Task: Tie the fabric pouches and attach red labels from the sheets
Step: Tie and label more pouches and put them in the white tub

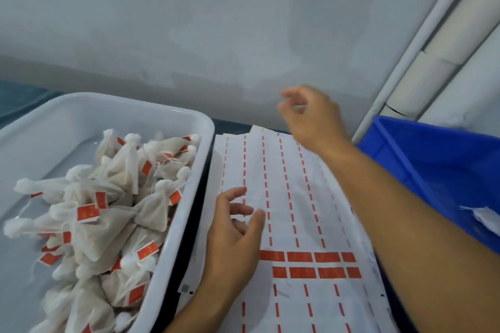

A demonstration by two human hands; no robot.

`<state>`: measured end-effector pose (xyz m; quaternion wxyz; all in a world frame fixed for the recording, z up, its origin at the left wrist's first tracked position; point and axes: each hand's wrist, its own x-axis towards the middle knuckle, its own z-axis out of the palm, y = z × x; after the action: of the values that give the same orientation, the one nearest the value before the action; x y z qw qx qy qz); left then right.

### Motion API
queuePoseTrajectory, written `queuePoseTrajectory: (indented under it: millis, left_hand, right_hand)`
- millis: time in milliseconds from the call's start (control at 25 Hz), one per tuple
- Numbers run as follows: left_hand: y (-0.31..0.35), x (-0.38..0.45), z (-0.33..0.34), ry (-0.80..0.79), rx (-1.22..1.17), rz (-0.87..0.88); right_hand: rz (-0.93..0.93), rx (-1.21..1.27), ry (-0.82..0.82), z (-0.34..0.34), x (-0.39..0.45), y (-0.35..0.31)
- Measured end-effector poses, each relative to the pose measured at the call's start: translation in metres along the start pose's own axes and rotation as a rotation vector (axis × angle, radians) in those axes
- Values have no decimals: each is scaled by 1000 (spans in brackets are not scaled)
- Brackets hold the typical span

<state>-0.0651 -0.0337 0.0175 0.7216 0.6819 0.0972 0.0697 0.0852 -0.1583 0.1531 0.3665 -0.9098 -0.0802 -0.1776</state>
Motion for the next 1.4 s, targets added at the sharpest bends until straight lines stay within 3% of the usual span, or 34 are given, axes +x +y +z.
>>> queuePoseTrajectory:
  millis: [160,240,360,440,680,800,920,1240,1400]
  left_hand:
    - [-3,3,0,7,107,12]
    - [-4,6,-2,7,273,3]
    - [-9,10,-9,-26,548,56]
    - [-13,12,-11,-51,611,95]
    - [-17,15,-12,-58,622,92]
    - [-20,16,-14,-41,604,100]
    - [-21,17,-13,-42,583,104]
    - [-23,18,-13,-26,592,120]
    - [-22,18,-13,-21,573,122]
  right_hand:
    - [257,-156,180,-107,9,91]
    - [434,-300,174,-154,-7,143]
    - [705,-544,-115,-199,-51,210]
    - [799,-532,-312,-211,-81,234]
    - [586,-346,-439,-185,-106,231]
    - [570,-258,-472,-177,-100,222]
    - [527,-317,-469,-177,-98,224]
    - [485,-342,-98,-169,-103,239]
    - [502,-292,-25,-169,-104,236]
